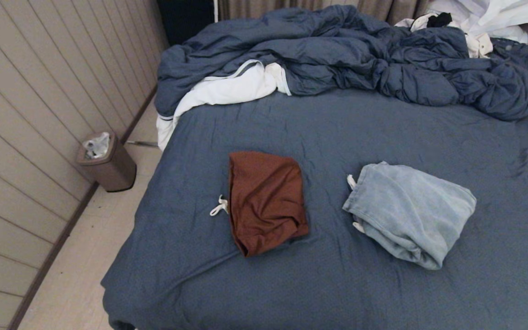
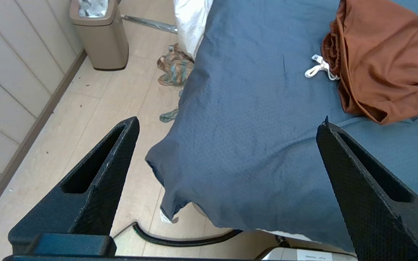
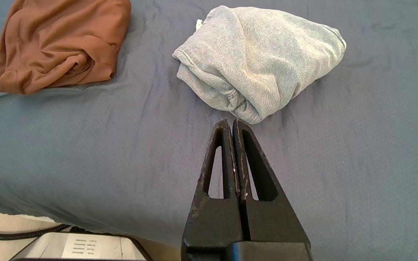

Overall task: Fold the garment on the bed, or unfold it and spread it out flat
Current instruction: Unford the brown shorts

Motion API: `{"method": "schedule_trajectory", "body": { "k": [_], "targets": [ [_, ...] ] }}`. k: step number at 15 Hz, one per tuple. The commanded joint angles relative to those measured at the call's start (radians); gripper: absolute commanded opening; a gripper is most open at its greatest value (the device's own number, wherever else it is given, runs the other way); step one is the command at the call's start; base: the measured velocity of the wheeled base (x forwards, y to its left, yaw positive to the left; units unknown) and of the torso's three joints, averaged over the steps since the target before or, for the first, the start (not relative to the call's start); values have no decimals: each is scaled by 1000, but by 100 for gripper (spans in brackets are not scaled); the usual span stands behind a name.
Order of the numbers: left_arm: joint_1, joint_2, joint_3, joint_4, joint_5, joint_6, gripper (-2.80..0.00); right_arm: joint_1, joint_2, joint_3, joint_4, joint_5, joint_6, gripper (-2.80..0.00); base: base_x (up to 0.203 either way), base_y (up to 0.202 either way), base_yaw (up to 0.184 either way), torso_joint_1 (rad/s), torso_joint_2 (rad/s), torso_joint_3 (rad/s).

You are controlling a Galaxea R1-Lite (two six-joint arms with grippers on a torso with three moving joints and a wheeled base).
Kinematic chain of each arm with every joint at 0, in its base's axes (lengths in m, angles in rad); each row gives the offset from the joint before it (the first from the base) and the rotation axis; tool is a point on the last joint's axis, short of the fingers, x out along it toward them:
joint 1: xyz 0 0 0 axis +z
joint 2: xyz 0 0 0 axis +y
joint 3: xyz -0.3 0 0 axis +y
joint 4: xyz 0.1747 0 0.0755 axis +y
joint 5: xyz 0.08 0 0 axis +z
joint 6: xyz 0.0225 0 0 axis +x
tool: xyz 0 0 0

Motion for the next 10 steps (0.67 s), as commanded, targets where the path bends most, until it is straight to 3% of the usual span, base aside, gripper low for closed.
{"method": "schedule_trajectory", "body": {
  "k": [1,10],
  "targets": [
    [1,0,0,0,0,-1,0,1,2,0,0,0,0,-280,0,0,0,0,0,0],
    [0,0,0,0,0,-1,0,1,2,0,0,0,0,-280,0,0,0,0,0,0]
  ]
}}
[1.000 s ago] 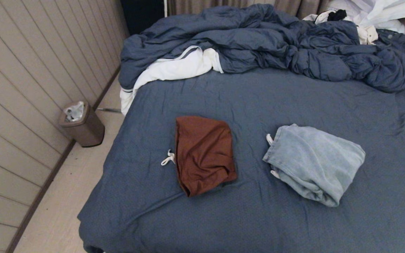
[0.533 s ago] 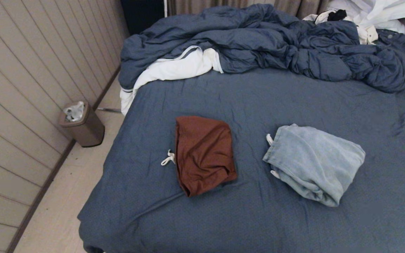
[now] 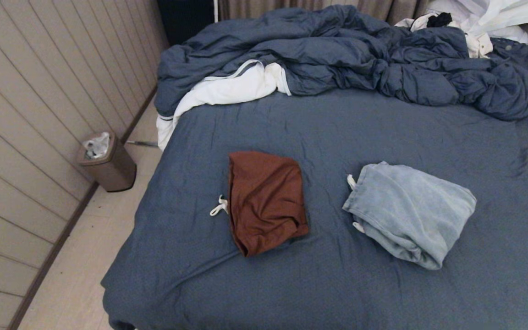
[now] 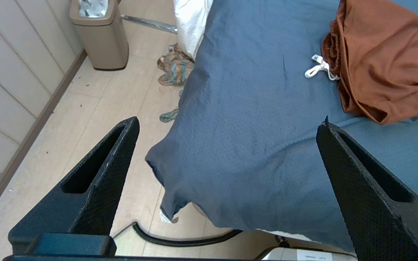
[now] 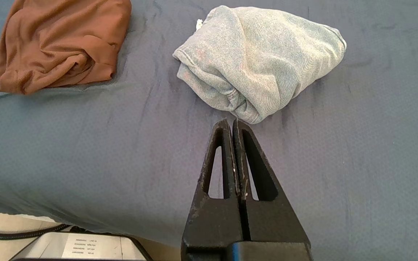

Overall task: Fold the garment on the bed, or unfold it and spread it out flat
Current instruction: Unford the brown shorts

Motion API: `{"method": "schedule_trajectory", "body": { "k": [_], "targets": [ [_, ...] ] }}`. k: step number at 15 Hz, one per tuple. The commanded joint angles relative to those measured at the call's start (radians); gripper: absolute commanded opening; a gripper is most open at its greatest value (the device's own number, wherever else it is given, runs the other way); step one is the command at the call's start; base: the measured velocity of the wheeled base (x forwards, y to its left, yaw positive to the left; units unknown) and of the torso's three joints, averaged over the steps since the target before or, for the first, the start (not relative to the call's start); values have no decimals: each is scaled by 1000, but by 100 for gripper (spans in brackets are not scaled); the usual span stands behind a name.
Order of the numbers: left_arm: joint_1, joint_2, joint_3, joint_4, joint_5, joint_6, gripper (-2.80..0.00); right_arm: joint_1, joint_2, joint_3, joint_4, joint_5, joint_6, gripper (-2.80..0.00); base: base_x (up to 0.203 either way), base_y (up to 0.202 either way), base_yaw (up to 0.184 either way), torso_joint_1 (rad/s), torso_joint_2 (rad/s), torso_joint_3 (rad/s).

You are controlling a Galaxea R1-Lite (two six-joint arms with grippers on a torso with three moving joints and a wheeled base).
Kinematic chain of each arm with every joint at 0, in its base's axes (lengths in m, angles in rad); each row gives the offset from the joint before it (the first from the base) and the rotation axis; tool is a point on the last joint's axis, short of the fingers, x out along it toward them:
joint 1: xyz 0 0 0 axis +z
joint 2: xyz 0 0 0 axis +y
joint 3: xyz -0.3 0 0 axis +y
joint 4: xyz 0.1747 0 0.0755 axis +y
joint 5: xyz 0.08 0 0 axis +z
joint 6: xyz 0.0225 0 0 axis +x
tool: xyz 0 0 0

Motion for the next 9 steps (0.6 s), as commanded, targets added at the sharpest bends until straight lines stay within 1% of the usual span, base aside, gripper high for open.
{"method": "schedule_trajectory", "body": {
  "k": [1,9],
  "targets": [
    [0,2,0,0,1,0,0,-1,1,0,0,0,0,-280,0,0,0,0,0,0],
    [0,2,0,0,1,0,0,0,0,0,0,0,0,-280,0,0,0,0,0,0]
  ]
}}
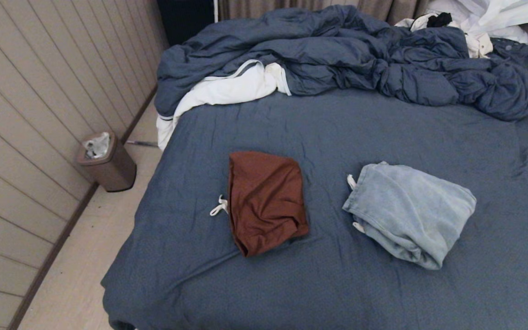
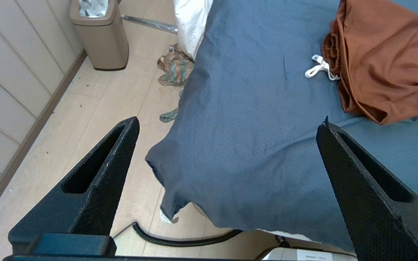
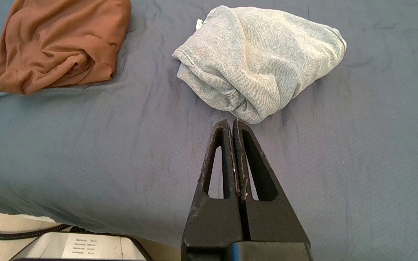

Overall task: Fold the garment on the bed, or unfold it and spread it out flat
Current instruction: Unford the brown shorts

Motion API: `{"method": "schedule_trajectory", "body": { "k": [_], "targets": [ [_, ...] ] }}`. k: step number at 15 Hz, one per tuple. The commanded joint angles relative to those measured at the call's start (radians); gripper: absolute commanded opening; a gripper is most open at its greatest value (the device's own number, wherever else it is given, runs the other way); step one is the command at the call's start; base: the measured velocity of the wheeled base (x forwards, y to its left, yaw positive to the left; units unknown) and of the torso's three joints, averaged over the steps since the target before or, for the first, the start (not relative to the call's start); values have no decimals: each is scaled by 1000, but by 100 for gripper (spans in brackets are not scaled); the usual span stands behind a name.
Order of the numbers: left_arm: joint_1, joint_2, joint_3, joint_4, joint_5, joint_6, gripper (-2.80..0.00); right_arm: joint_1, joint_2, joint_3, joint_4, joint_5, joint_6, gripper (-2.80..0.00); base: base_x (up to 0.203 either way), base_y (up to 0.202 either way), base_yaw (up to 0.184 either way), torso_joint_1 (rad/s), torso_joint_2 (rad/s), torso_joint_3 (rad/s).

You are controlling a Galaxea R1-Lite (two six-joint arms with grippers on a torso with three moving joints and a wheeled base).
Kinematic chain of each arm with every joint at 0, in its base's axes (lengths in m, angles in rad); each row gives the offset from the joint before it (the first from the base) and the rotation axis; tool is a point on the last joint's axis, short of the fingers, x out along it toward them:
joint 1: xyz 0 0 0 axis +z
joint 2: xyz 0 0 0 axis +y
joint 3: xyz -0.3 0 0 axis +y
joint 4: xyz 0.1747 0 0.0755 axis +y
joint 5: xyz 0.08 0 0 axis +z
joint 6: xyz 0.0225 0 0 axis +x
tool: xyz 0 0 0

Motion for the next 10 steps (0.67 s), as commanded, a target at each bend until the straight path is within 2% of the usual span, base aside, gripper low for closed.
{"method": "schedule_trajectory", "body": {
  "k": [1,10],
  "targets": [
    [0,2,0,0,0,-1,0,0,0,0,0,0,0,-280,0,0,0,0,0,0],
    [0,2,0,0,0,-1,0,0,0,0,0,0,0,-280,0,0,0,0,0,0]
  ]
}}
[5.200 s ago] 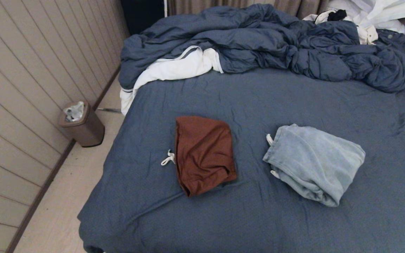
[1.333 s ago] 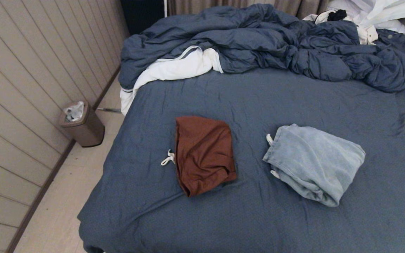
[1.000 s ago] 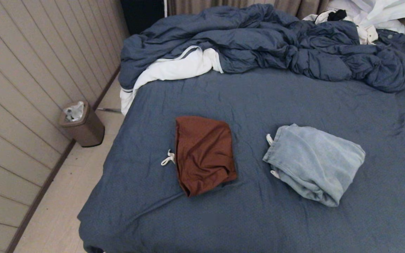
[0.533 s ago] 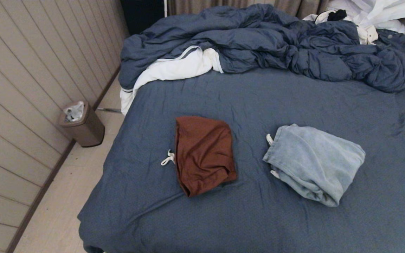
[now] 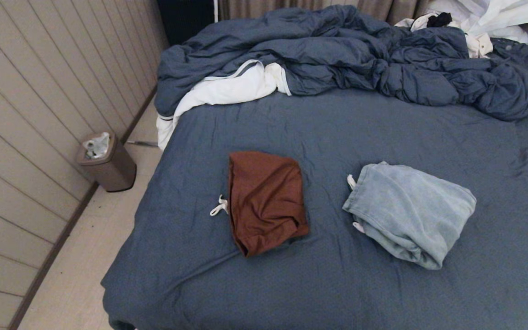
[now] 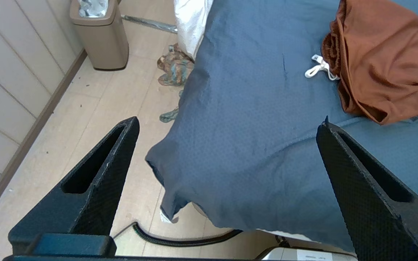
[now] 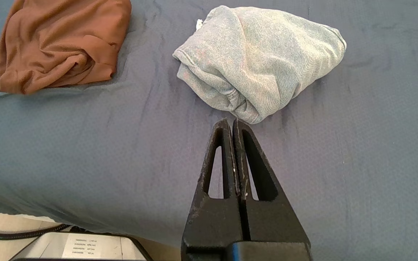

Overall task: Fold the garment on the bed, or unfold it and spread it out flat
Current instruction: Unford the brown shorts

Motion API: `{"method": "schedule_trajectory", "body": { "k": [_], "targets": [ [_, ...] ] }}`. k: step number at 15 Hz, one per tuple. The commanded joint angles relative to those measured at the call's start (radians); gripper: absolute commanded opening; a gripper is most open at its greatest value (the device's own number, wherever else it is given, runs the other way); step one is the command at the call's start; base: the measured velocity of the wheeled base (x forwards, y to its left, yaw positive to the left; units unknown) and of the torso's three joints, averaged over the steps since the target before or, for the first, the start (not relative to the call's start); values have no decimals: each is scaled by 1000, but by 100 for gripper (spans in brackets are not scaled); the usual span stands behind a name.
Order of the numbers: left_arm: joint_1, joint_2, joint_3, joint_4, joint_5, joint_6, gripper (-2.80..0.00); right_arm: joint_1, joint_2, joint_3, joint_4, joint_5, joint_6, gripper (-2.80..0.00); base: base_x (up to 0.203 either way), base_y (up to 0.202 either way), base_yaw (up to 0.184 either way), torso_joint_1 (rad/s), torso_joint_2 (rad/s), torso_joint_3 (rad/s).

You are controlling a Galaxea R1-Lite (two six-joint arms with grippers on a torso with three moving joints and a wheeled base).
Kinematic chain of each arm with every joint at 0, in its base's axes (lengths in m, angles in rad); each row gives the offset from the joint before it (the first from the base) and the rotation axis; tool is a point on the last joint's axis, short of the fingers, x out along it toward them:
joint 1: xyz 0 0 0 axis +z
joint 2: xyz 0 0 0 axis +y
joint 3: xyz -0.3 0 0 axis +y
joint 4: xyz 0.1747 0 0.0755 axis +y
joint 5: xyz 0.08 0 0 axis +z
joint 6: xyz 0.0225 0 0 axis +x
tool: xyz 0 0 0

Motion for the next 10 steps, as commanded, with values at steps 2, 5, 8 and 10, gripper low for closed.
{"method": "schedule_trajectory", "body": {
  "k": [2,5,8,10],
  "targets": [
    [0,2,0,0,0,-1,0,0,0,0,0,0,0,-280,0,0,0,0,0,0],
    [0,2,0,0,0,-1,0,0,0,0,0,0,0,-280,0,0,0,0,0,0],
    [2,2,0,0,0,-1,0,0,0,0,0,0,0,-280,0,0,0,0,0,0],
    [0,2,0,0,0,-1,0,0,0,0,0,0,0,-280,0,0,0,0,0,0]
  ]
}}
